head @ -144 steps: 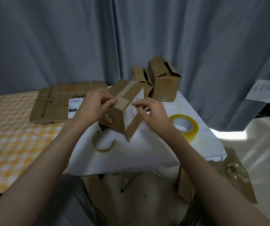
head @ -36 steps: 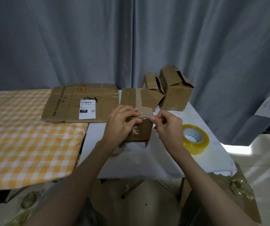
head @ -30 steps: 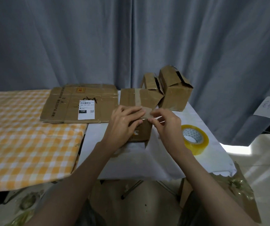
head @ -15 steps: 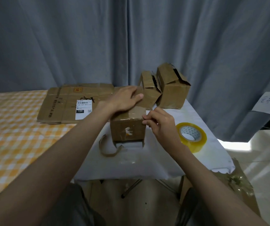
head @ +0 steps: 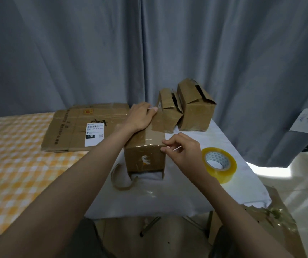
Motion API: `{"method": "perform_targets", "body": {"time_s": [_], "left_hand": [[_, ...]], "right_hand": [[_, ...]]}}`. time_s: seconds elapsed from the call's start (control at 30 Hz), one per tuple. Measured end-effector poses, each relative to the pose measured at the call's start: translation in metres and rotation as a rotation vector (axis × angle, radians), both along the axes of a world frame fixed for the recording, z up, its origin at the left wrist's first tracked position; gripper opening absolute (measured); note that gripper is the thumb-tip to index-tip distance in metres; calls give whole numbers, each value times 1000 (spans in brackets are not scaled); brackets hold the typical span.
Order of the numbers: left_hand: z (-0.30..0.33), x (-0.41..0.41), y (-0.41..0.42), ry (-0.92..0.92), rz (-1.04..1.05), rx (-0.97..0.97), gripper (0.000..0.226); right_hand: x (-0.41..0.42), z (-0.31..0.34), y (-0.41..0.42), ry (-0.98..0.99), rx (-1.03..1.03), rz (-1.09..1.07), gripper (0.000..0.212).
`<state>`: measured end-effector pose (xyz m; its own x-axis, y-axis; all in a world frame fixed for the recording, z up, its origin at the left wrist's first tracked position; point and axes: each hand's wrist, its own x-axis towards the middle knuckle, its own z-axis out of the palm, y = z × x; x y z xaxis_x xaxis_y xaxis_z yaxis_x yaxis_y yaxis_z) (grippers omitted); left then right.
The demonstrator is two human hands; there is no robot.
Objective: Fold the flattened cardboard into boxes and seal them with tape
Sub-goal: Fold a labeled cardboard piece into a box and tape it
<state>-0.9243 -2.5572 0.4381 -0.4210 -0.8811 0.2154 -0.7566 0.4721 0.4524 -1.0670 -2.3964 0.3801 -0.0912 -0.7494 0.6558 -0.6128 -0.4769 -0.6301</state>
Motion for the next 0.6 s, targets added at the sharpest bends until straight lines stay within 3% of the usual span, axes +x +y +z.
{"method": "perform_targets", "body": {"time_s": [0.07, 0.17, 0.27, 0.37, 0.5, 0.6], "left_hand": [[-1, 15, 20, 60, 122, 26, 61], [-3, 38, 49, 97, 298, 173, 56], [-1, 46, 72, 307, 205, 354, 45], [5, 49, 85, 454, 139, 286, 47], [24, 54, 101, 509, 68, 111, 74], [35, 54, 112, 676, 35, 206, 72]], "right_hand": [[0, 10, -1, -154, 149, 6, 10], [6, 28, -11, -410, 514, -93, 34], [14, 44, -20, -478, 800, -33, 43], [21, 52, -20, -450, 675, 21, 32], [13, 63, 1, -515, 467, 73, 37], [3, 69, 10, -570, 454, 59, 25]]}}
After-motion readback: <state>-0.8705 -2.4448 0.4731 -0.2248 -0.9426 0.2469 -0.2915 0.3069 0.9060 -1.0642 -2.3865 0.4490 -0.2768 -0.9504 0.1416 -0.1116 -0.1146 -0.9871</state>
